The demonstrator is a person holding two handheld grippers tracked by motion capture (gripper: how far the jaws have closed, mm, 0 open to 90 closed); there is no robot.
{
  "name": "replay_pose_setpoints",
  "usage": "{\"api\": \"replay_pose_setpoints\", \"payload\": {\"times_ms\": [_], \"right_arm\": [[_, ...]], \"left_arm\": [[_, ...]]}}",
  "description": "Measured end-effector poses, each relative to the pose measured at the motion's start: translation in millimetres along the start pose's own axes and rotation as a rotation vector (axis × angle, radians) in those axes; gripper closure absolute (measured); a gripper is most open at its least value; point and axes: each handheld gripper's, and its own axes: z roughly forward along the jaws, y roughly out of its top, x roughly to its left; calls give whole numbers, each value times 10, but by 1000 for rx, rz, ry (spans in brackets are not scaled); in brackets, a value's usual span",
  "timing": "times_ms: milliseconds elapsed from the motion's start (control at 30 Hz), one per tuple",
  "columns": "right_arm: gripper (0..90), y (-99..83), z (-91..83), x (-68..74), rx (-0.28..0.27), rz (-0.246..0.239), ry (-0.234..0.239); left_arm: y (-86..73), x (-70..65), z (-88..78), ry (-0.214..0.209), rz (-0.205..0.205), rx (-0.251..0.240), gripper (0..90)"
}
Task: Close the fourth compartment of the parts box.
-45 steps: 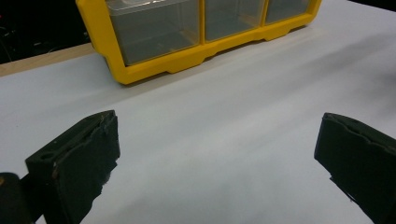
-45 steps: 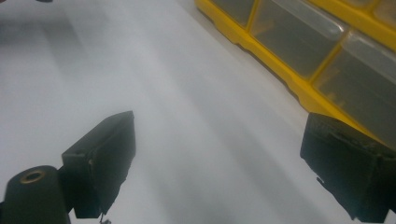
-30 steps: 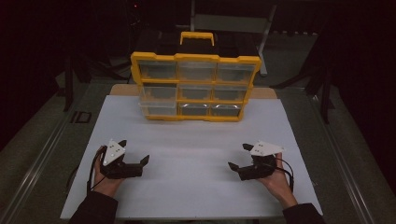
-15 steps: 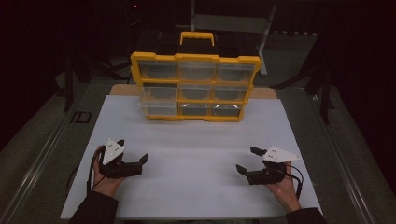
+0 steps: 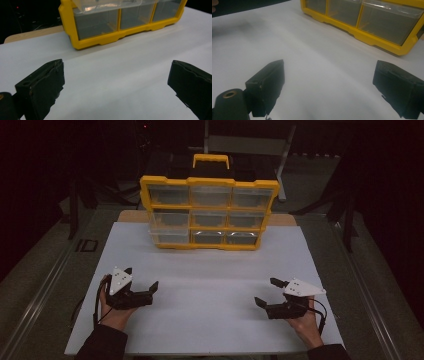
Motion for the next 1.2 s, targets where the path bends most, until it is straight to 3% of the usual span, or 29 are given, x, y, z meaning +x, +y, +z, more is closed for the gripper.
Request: {"api": "replay_pose_setpoints", "payload": {"times_ms": [300, 833, 1200], "right_arm": [[106, -3, 19, 2, 0, -5, -1], [106, -13, 25, 10, 2, -15, 5], [106, -22, 28, 9, 4, -23, 3]], "left_arm": [[77, -29, 47, 5, 3, 7, 27], [293, -96, 152, 7, 25, -27, 54], [446, -132, 222, 2, 18, -55, 63]]}}
